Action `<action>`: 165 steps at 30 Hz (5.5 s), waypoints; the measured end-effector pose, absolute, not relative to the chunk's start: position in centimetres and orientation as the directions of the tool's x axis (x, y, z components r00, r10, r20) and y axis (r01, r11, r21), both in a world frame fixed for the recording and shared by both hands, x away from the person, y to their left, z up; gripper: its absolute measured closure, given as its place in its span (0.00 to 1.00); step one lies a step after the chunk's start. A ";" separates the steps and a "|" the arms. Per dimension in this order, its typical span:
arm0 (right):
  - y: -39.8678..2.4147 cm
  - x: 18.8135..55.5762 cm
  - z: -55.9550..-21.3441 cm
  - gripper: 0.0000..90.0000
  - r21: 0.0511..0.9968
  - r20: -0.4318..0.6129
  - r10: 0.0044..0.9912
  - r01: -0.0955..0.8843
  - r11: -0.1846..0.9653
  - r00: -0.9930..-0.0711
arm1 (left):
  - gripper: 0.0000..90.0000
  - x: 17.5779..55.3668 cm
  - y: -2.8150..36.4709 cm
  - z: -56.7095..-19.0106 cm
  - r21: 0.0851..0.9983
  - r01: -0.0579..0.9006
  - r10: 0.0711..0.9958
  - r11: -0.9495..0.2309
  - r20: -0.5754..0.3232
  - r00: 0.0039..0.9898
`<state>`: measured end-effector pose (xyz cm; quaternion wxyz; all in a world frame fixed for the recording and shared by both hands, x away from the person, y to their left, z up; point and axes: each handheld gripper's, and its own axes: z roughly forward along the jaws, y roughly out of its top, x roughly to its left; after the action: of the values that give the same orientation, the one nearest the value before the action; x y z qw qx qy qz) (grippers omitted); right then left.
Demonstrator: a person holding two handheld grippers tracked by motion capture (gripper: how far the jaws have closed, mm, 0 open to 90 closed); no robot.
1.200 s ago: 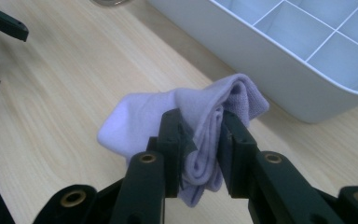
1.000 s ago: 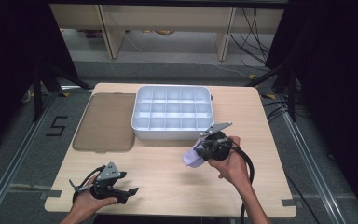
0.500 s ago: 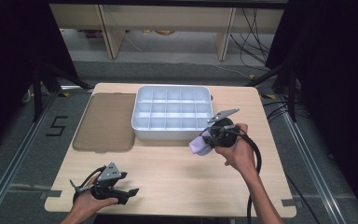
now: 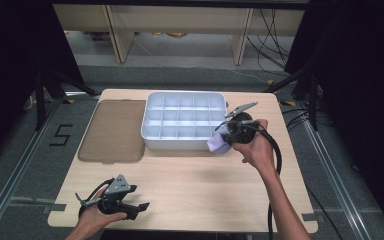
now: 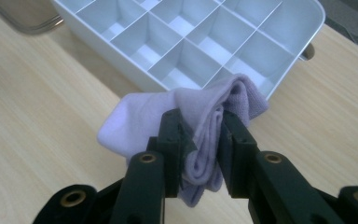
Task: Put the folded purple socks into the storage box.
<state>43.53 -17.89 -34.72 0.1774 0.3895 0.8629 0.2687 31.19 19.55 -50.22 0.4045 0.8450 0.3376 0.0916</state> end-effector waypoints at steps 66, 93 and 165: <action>-14.6 53.5 -40.8 0.81 0.381 -0.335 0.730 0.623 0.683 -0.595 | 0.24 31.2 19.5 -50.3 0.731 0.508 0.647 -0.456 -0.120 0.753; -14.9 53.4 -42.6 0.92 0.447 -0.195 0.777 0.651 0.614 -0.599 | 0.24 31.1 19.3 -50.4 0.732 0.510 0.644 -0.451 -0.129 0.754; -15.8 43.7 -39.2 0.31 0.784 0.101 0.781 0.532 0.318 -0.616 | 0.24 31.5 19.6 -50.4 0.726 0.513 0.651 -0.459 -0.118 0.749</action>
<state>43.75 -15.82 -39.15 0.1502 0.4116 0.7979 0.4140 31.45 19.64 -50.40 0.3915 0.8494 0.3427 0.0885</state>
